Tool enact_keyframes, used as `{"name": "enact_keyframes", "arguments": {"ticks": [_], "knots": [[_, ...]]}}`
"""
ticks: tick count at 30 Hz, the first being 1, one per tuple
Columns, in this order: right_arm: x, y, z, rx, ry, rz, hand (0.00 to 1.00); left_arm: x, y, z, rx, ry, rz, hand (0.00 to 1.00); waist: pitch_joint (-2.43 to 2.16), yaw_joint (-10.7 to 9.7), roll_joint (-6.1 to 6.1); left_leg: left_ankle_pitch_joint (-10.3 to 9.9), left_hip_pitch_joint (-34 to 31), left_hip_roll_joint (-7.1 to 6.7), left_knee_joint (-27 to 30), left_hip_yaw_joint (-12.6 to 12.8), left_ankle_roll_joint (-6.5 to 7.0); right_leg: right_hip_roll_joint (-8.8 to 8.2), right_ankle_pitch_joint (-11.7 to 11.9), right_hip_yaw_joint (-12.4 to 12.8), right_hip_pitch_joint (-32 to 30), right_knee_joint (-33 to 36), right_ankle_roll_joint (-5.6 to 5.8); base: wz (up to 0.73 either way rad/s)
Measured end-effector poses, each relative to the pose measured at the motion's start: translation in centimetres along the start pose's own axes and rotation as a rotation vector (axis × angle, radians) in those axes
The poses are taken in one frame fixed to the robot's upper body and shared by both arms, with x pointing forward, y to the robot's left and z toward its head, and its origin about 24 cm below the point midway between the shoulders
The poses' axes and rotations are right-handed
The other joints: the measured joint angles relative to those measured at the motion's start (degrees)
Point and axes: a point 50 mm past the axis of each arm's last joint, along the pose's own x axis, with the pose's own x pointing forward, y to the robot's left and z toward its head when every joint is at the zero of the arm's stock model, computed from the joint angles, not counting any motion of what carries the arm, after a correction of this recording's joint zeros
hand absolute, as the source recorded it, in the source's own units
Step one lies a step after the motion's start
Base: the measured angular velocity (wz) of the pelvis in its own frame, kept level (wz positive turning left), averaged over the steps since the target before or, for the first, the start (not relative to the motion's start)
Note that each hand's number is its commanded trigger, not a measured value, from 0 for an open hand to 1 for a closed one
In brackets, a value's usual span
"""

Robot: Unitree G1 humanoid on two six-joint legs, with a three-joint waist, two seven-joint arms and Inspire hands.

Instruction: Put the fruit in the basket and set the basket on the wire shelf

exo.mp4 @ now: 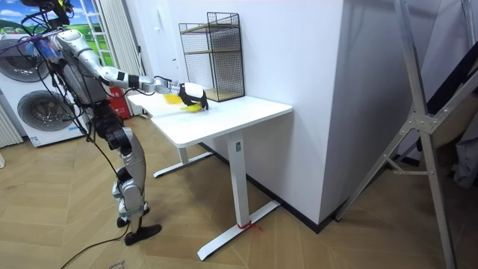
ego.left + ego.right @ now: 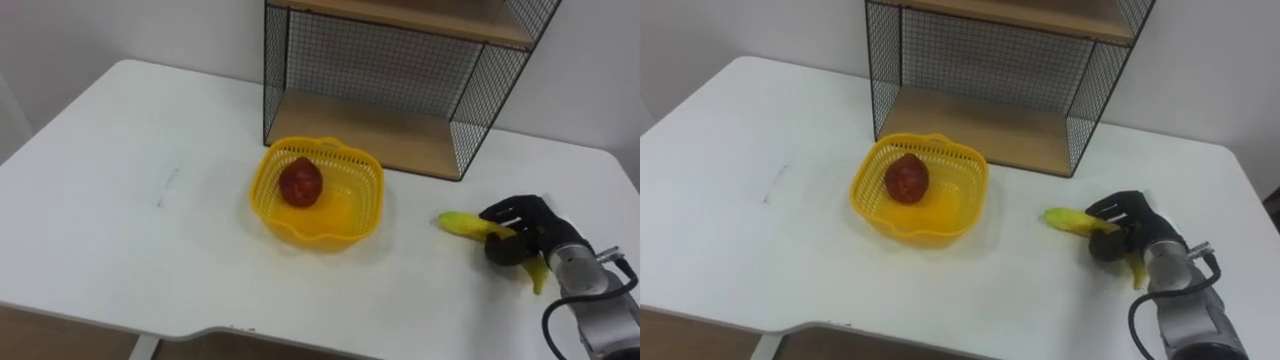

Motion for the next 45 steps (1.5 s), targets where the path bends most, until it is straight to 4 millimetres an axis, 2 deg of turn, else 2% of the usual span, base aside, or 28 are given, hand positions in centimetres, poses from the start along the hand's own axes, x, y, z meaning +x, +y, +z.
{"name": "enact_keyframes", "arguments": {"ticks": [6, 11, 23, 26, 28, 29, 31, 33, 35, 39, 41, 43, 45], "knots": [[0.0, 0.0, -0.1, 0.017, 0.004, 0.001, 1.0, 0.0, 0.0, 0.1, -0.001, -0.002, -0.001, 0.0, 0.01, -0.21, -0.4, 0.0, -0.04, -0.19, -0.17, -0.18, 0.0, -0.06, 0.0, -0.13, 0.27, -0.67, 0.0, 0.01], [0.0, 0.2, 0.0, 0.023, 0.0, 0.006, 1.0, 0.1, 0.2, 0.5, 0.0, -0.013, -0.005, 0.0, 0.4, -0.13, -1.13, 0.0, -0.37, -0.19, 0.11, -0.06, 0.01, 0.06, 0.0, -0.14, 0.03, -0.65, 0.01, -0.01], [0.0, 0.6, 0.6, 0.147, -0.028, 0.017, 1.0, 0.1, 0.2, 0.7, 0.005, -0.011, -0.01, 0.0, 0.35, 0.1, -0.34, -0.03, -0.3, 0.16, 0.05, 1.61, 0.01, 0.23, 0.09, 0.58, -0.72, -0.29, -0.07, -0.06], [-0.2, 0.7, 1.5, 0.216, -0.062, 0.037, 1.0, 0.1, 0.0, 1.0, 0.001, -0.021, -0.015, 0.0, 0.6, 0.01, 0.33, -0.04, -0.51, 0.15, -0.34, 1.74, 0.0, 0.28, 0.16, 0.86, -0.93, -0.3, -0.06, -0.02], [-0.4, 1.4, 2.8, 0.321, -0.123, 0.07, 1.0, 0.1, -0.2, 1.1, -0.002, -0.022, -0.019, 0.0, 0.71, -0.02, 1.4, -0.05, -0.51, 0.16, -0.38, 1.91, 0.0, 0.41, 0.22, 1.63, -1.07, -0.34, -0.03, -0.04], [-0.4, 1.6, 3.2, 0.35, -0.139, 0.078, 1.0, 0.1, -0.3, 1.1, -0.003, -0.023, -0.02, 0.0, 0.56, -0.03, 1.43, -0.05, -0.5, 0.14, -0.42, 1.95, 0.01, 0.39, 0.22, 1.62, -1.13, -0.33, -0.02, -0.04], [-0.6, 2.1, 4.6, 0.471, -0.195, 0.102, 1.0, 0.1, -0.4, 1.2, -0.007, -0.031, -0.019, 0.0, 0.31, 0.06, 2.53, -0.04, -0.72, 0.17, -0.29, 2.65, 0.02, 0.34, 0.24, 1.53, -1.65, -0.32, 0.0, -0.08], [-0.9, 2.3, 5.4, 0.563, -0.234, 0.119, 1.0, 0.0, -0.6, 1.1, -0.009, -0.041, -0.018, 0.0, -0.01, 0.0, 3.1, -0.01, -0.88, 0.18, -0.19, 2.7, 0.02, 0.03, 0.24, 1.46, -1.83, -0.35, 0.01, 0.0], [-1.3, 2.6, 5.7, 0.662, -0.258, 0.137, 1.0, -0.1, -0.9, 1.0, -0.012, -0.04, -0.022, 0.0, -0.09, 0.11, 3.21, 0.0, -0.57, 0.19, -0.2, 2.48, 0.01, 0.02, 0.23, 1.68, -1.59, -0.44, 0.01, 0.05], [-1.6, 2.7, 6.3, 0.837, -0.288, 0.159, 1.0, -0.2, -1.9, 0.8, -0.019, -0.035, -0.044, 0.0, 0.17, 0.02, 2.92, 0.0, -0.09, 0.2, -0.43, 2.12, 0.0, 0.06, 0.23, 1.64, -0.78, -0.69, 0.01, 0.01], [-1.7, 2.6, 6.5, 0.859, -0.293, 0.156, 1.0, -0.2, -2.1, 0.8, -0.02, -0.034, -0.049, 0.0, 0.14, -0.05, 2.73, 0.0, -0.05, 0.18, -0.42, 1.77, 0.0, 0.05, 0.23, 1.54, -0.65, -0.65, 0.01, 0.06], [-2.0, 2.1, 7.6, 0.877, -0.344, 0.142, 1.0, -0.2, -2.2, 0.6, -0.02, -0.025, -0.053, 0.0, 0.43, -0.27, 2.66, 0.0, -0.2, 0.15, -0.4, 1.71, 0.0, 0.04, 0.23, 1.55, -0.73, -0.64, 0.01, 0.0], [-2.3, 1.6, 8.2, 0.879, -0.376, 0.127, 1.0, -0.2, -2.2, 0.3, -0.02, -0.018, -0.056, 0.0, 0.43, -0.45, 2.66, 0.0, -0.2, 0.13, -0.35, 1.67, 0.0, 0.03, 0.23, 1.51, -0.7, -0.59, 0.01, 0.0]]}}
